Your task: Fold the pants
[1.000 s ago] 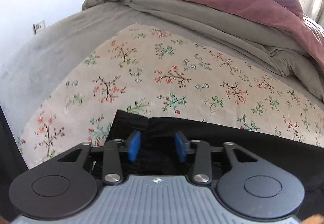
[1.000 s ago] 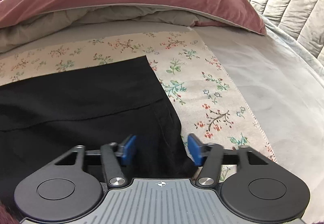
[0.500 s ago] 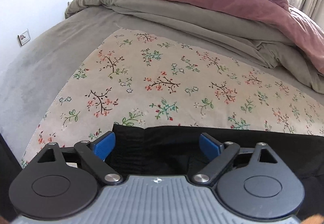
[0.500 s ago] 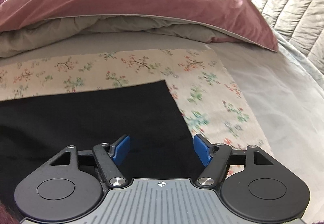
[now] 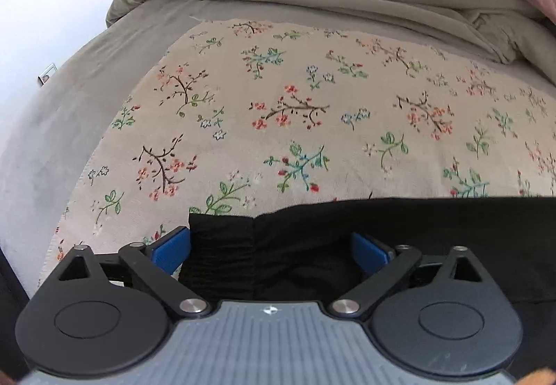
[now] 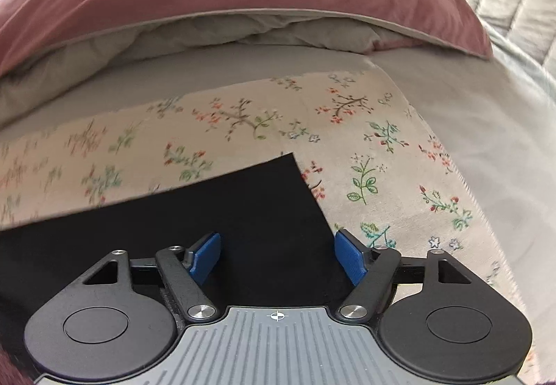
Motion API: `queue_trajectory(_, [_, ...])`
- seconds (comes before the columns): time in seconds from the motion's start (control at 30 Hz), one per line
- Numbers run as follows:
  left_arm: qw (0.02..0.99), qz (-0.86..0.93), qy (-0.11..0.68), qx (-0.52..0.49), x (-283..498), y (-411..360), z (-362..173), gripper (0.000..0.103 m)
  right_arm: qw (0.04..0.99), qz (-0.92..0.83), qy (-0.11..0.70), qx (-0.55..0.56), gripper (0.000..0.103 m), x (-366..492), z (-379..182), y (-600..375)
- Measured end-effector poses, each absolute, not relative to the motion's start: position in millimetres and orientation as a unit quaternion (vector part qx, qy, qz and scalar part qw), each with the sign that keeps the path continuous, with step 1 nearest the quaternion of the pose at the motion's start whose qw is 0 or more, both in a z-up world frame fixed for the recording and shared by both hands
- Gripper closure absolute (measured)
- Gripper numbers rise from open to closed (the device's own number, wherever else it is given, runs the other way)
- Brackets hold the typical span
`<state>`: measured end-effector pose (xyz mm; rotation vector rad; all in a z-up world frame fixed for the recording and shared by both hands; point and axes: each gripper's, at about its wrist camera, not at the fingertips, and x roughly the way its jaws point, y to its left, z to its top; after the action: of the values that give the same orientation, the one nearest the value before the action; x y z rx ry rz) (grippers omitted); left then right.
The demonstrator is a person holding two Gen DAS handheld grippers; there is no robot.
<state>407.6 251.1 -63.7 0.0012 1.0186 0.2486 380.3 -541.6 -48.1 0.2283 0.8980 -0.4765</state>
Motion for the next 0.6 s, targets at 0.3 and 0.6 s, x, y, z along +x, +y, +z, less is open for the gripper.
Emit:
queue_trajectory(0.3, [0.870,0.105,0.482,-0.016,408.8,255.7,-55.0,0.036,0.873,-0.257,0.382,0.162,0.035,398.0,-39.2,-571.1])
queue_trajectory(0.6, [0.876,0.106,0.468,-0.046,402.9,259.3,-48.8,0.046,0.874,-0.238,0.419,0.054,0.102,416.5,-49.6,-525.7])
